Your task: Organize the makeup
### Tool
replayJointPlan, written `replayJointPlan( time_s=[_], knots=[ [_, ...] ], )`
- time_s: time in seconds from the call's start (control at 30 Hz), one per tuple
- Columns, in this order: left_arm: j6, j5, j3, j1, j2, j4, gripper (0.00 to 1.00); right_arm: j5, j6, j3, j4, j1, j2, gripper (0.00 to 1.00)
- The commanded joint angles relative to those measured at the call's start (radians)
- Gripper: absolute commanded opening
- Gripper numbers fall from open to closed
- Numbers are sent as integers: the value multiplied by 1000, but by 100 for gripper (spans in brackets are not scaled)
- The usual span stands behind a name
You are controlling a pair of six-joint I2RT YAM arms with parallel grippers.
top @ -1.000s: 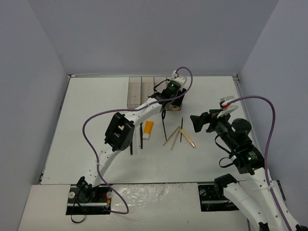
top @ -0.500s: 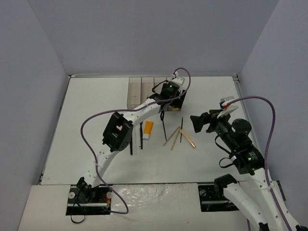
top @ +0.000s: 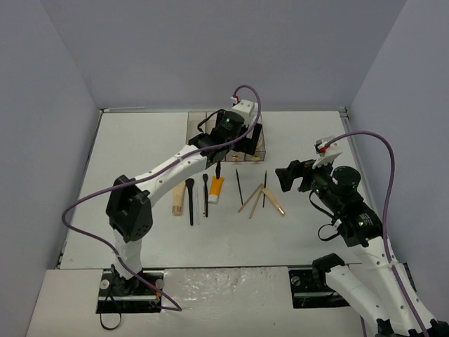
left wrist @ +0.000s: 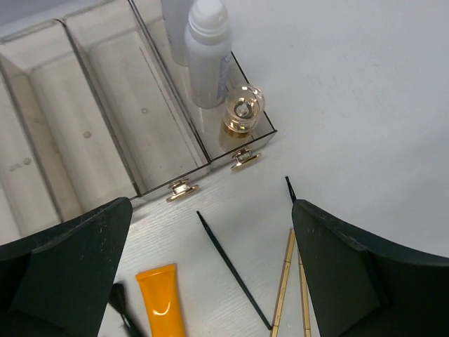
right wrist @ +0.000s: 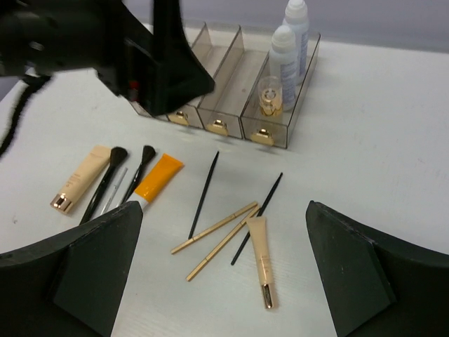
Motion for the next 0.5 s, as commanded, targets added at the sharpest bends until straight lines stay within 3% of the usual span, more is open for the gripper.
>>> replayJointPlan(
  time_s=[0.0, 0.27, 0.47],
  knots=[
    [-5, -85, -63, 10, -202, -68, 97, 7, 44, 63, -24, 6, 120, 100],
    [-16, -73, -307, 154, -501, -227, 97, 12, 123, 18, -38, 9, 307, 100],
    [21, 3, -396, 283, -671, -389, 97, 47, 158, -23, -38, 17, 423, 100]
  ],
)
